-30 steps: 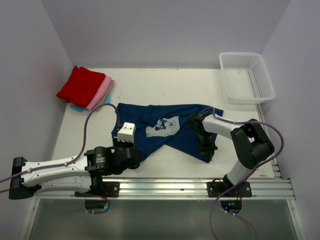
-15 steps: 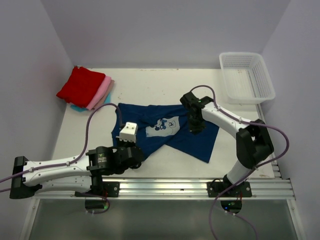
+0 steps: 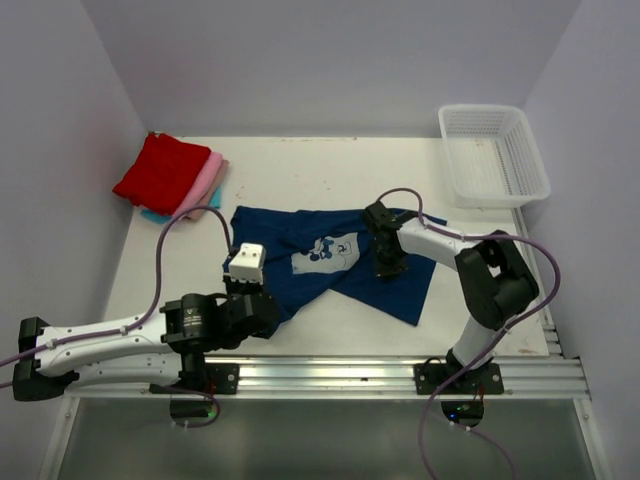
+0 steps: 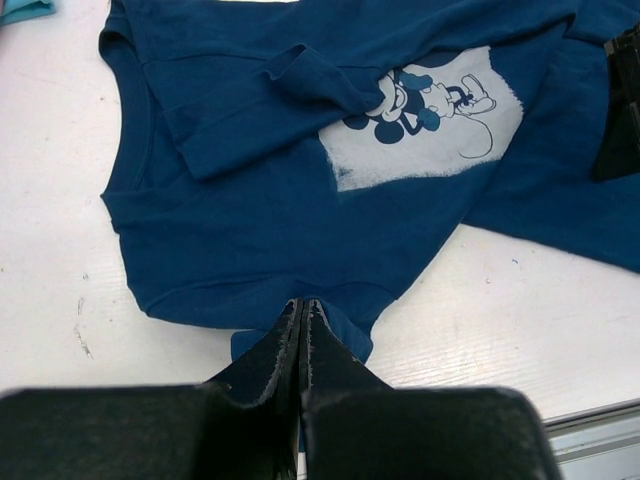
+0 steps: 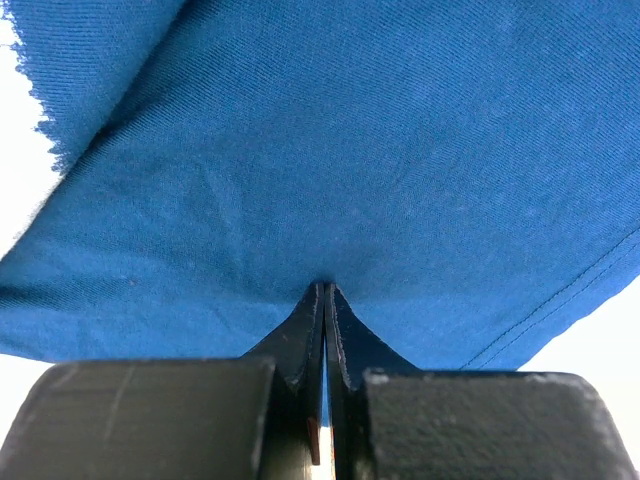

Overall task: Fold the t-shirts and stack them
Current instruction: Fold the flattened tshirt in 1/3 of the way

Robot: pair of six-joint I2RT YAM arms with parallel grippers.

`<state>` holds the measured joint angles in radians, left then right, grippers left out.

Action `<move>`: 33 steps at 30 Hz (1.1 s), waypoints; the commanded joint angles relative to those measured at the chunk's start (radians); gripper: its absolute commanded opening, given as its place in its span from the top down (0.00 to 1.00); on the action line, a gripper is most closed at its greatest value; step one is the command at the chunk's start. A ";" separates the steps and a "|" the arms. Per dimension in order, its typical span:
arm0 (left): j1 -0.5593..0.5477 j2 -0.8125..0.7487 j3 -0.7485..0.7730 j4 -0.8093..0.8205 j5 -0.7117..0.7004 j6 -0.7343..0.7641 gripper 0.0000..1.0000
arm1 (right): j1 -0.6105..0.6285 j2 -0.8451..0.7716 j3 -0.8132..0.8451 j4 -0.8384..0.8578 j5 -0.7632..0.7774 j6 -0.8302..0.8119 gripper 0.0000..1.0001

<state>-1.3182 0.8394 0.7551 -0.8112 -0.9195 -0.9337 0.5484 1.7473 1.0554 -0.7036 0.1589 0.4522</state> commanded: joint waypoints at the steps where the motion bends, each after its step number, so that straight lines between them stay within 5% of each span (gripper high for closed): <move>1: -0.003 -0.017 -0.005 -0.017 -0.042 -0.053 1.00 | -0.005 0.069 -0.092 -0.051 0.005 -0.026 1.00; 9: -0.004 -0.002 -0.008 0.011 -0.067 -0.050 1.00 | -0.001 0.211 -0.074 -0.209 -0.067 -0.049 1.00; 33: -0.004 0.013 0.001 0.089 -0.075 0.015 1.00 | 0.068 0.265 -0.023 -0.416 -0.128 -0.012 1.00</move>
<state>-1.3182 0.8639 0.7471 -0.7879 -0.9562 -0.9310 0.6060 1.9511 1.0817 -1.1683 0.0475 0.4194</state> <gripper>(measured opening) 0.004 0.007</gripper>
